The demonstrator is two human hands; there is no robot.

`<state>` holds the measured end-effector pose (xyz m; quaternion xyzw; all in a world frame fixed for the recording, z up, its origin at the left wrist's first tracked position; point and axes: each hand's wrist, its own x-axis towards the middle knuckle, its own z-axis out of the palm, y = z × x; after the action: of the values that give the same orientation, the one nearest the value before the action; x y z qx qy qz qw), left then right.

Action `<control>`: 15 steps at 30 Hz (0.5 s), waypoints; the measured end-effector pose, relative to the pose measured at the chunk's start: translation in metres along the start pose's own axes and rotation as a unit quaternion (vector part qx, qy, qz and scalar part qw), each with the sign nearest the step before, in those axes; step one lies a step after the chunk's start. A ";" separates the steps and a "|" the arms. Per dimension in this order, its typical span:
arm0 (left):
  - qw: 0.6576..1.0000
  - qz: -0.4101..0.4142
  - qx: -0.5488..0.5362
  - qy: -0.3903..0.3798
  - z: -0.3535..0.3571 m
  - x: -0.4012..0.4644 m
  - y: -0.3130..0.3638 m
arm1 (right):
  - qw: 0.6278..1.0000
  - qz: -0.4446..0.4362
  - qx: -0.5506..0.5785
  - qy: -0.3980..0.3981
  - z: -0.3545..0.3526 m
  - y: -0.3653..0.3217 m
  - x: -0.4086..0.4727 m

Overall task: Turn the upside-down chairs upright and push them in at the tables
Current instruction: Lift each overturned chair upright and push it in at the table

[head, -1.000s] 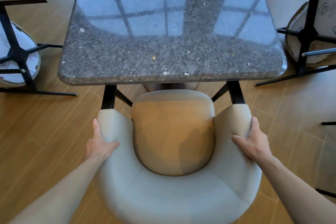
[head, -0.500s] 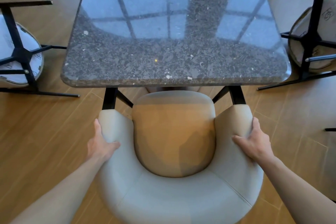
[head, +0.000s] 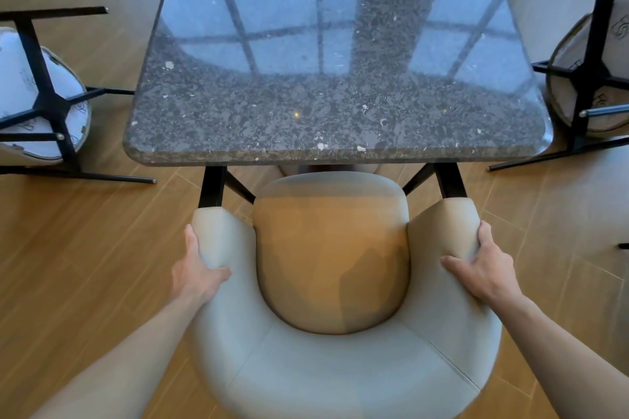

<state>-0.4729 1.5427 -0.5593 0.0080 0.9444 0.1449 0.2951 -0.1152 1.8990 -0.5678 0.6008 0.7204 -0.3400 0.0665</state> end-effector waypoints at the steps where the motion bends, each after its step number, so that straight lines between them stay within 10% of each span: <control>1: 1.000 0.001 0.003 0.000 0.000 0.001 -0.001 | 1.000 0.001 0.001 0.002 0.000 0.000 -0.001; 15: 0.999 0.032 0.034 -0.003 -0.016 -0.007 0.012 | 0.997 0.035 -0.072 -0.006 0.002 -0.013 -0.008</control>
<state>-0.4769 1.5487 -0.5395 0.0490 0.9473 0.1221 0.2922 -0.1253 1.8905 -0.5600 0.6172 0.7212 -0.2885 0.1253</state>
